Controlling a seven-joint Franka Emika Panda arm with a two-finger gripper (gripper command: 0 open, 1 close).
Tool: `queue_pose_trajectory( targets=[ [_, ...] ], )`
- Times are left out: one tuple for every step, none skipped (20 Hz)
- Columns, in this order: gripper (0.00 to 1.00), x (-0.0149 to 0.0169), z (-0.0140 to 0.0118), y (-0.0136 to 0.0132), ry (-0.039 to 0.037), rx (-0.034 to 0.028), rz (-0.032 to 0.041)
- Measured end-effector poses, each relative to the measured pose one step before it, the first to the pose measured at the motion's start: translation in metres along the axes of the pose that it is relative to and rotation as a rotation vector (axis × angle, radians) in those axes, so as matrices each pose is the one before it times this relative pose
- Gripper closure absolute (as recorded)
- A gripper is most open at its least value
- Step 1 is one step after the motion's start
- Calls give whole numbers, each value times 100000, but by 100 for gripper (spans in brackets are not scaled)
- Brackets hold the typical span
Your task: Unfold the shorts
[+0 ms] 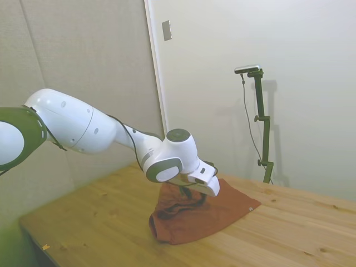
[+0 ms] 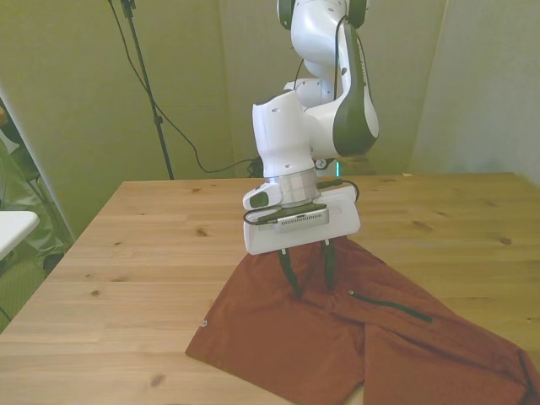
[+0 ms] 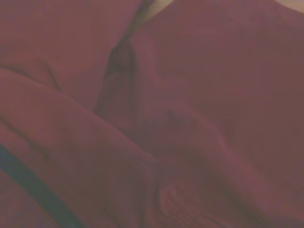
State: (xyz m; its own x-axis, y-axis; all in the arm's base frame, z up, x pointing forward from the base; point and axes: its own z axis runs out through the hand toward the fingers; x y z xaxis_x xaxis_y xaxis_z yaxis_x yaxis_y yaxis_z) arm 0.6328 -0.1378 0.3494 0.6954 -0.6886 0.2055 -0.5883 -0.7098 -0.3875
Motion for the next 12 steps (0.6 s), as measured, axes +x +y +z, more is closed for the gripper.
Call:
queue_pose_trajectory(
  targets=[
    [100,6,50,-2,-37,-23,-5],
    [100,8,51,10,-38,-35,9],
    [100,-1,72,19,-75,-66,2],
    [100,-9,117,26,-129,-96,0],
    [100,-24,150,21,-182,-99,-12],
    [100,-21,163,24,-193,-109,-39],
    [100,7,105,0,-87,-48,-22],
    [100,30,29,-45,27,45,-105],
    [100,6,17,-57,0,58,-94],
    [100,-27,36,-58,-65,46,-89],
    [100,-37,42,-62,-82,48,-143],
    [100,-25,5,-68,-28,77,-130]
  ],
)
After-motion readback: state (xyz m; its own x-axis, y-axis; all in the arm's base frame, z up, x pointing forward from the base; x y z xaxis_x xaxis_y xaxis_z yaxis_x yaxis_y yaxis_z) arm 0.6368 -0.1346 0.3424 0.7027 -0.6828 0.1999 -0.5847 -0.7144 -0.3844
